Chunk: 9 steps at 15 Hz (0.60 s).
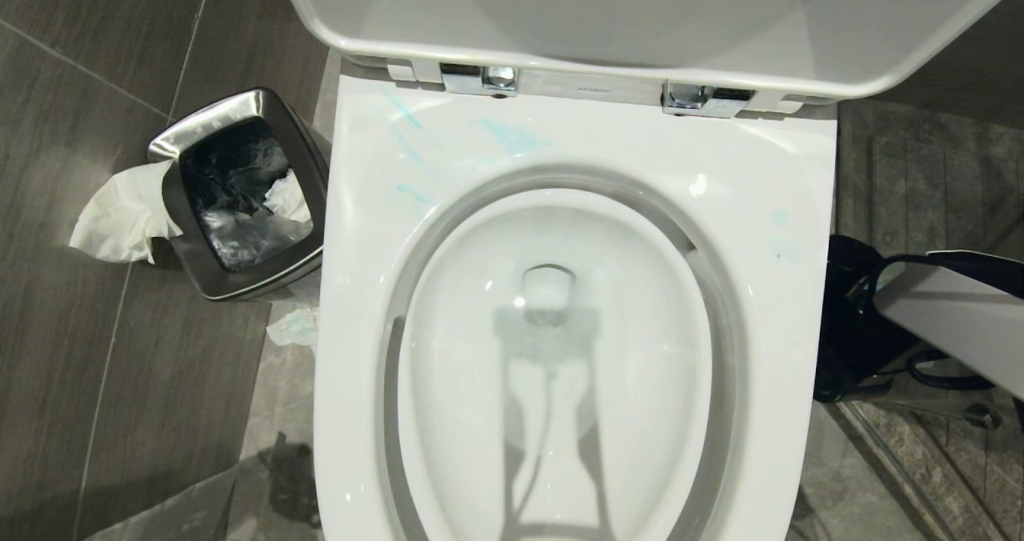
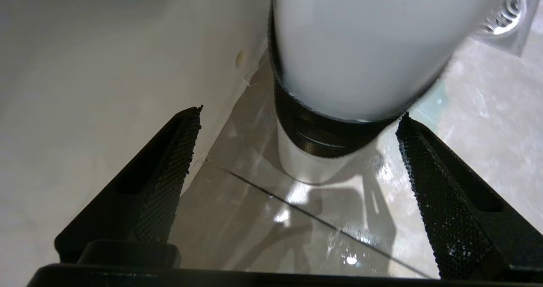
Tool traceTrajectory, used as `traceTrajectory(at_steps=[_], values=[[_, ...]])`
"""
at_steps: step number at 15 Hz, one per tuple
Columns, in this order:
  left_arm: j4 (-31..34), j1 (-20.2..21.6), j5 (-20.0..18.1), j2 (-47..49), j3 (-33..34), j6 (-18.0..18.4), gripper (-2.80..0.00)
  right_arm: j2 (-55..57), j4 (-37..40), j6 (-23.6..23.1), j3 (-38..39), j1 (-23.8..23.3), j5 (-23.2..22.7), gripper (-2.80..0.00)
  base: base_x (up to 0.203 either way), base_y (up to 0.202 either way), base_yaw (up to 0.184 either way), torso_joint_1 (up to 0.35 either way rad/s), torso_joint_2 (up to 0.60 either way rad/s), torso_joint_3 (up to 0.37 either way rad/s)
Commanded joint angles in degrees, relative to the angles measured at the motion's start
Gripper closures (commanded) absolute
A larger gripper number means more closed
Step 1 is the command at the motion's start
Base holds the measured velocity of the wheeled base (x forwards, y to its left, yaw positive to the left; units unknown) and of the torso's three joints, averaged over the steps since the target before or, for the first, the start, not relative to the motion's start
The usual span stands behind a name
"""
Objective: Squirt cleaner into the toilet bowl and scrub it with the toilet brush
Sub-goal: Pour in the cleaning agent
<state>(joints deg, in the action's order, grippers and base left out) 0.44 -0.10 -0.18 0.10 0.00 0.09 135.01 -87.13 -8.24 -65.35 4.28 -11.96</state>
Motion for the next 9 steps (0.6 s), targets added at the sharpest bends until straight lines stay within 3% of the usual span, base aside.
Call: traceTrajectory(at_steps=[1,9], values=[[0.0,0.0,0.0,0.1,0.1,0.0,0.0,1.5,-0.5,-1.6,-1.3,0.3,-0.2,-2.8,0.0,0.0,0.0,0.0,0.0,0.0],[0.0,0.0,0.0,0.1,0.1,0.0,0.0,3.4,-0.5,-6.9,-5.7,0.5,-0.2,-2.8,0.0,0.0,0.0,0.0,0.0,0.0]])
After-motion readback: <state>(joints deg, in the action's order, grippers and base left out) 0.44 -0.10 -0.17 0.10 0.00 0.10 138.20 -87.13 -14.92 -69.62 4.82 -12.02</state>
